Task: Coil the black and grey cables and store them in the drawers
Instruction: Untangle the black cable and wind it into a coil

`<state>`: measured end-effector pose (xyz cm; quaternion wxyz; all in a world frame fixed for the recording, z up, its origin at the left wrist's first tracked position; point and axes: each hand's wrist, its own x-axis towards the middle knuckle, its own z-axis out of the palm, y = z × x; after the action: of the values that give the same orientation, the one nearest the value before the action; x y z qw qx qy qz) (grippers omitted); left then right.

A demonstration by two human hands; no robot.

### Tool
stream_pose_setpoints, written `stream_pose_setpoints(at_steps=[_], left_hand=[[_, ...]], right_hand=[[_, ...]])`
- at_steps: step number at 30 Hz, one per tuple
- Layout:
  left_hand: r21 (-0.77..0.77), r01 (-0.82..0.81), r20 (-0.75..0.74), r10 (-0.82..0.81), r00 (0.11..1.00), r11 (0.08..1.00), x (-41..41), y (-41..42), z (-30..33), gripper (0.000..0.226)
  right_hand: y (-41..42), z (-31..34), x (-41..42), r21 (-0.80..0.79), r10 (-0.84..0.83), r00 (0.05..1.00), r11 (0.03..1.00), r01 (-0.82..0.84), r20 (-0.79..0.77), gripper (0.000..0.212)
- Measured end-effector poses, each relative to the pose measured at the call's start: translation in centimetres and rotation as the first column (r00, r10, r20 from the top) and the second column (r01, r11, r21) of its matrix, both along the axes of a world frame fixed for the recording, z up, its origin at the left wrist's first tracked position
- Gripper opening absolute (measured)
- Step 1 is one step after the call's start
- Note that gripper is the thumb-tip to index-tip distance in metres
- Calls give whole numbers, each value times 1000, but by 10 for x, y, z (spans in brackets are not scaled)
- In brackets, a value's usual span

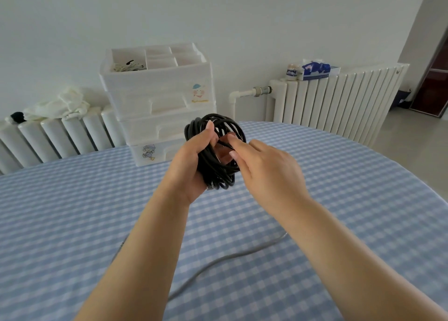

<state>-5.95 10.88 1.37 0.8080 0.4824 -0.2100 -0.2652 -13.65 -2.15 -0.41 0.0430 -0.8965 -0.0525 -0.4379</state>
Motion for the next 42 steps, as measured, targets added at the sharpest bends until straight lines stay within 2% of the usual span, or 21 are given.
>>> stream_pose_setpoints(at_steps=[3,4,6,7,8,9,10,12,14,16,18,19,22,25,28,32,34,36,39,40,42], left_hand=[[35,118,17,-118,993,992,-1,1,1,33],[47,141,16,-142,990,989,-3,-1,2,32],[43,123,-10,-123,992,991,-6,-5,3,34],[31,95,-36,-93,995,995,-6,-7,3,37],[14,76,-65,-75,995,997,-6,-7,3,39],[-13,71,-93,-72,993,997,-4,-6,4,37],[-40,89,-113,-93,989,995,-1,-3,3,32],[-84,225,-129,-235,964,971,4,3,0,25],[-125,463,-115,-477,872,877,5,5,-3,25],[-127,605,-57,-615,787,786,2,2,-5,22],[-95,648,-21,-652,758,756,3,-1,-7,21],[-86,657,-22,-660,751,749,4,-1,-8,21],[-82,657,-48,-662,748,749,9,1,-9,23],[-13,591,-15,-591,806,806,9,3,-7,26],[74,474,19,-476,879,877,9,5,-4,31],[190,268,64,-284,957,945,12,7,-5,17],[251,160,103,-191,976,955,14,10,-6,19],[303,81,167,-136,976,950,14,11,-5,25],[289,51,231,-122,965,956,10,8,-3,27],[292,43,250,-120,961,955,8,7,-2,29],[300,5,278,-92,956,954,8,6,-1,35]], right_hand=[[5,2,-2,-30,-21,992,999,17,-125,26],[7,6,-3,11,-13,981,1000,16,-192,25],[1,12,-4,268,122,938,963,-33,-325,23],[-2,15,-6,472,282,891,877,-89,-356,22],[-5,20,-8,649,426,848,749,-134,-316,23],[-9,22,-9,744,476,853,646,-173,-215,27],[-12,24,-9,780,440,893,590,-208,-94,30],[-18,28,-10,754,216,974,627,-196,74,33],[-22,30,-7,803,146,989,589,-86,-1,56],[-29,27,-3,925,396,904,381,1,-164,81],[-30,21,-4,993,725,680,109,43,-109,88],[-32,18,-4,997,796,600,49,63,-77,91],[-38,15,-1,994,818,566,112,14,-100,96],[-37,16,-1,991,831,551,128,-49,-80,91],[-34,19,-3,989,774,631,132,-73,-57,75],[-28,19,-3,989,685,725,141,-37,-70,76],[-27,19,-3,990,662,745,142,-18,-82,61],[-27,18,-3,994,679,731,112,-7,-71,39],[-29,16,-4,1000,723,690,20,-24,2,50],[-28,16,-4,998,718,696,40,-44,2,50],[-26,14,-2,985,673,739,150,-89,-35,50]])
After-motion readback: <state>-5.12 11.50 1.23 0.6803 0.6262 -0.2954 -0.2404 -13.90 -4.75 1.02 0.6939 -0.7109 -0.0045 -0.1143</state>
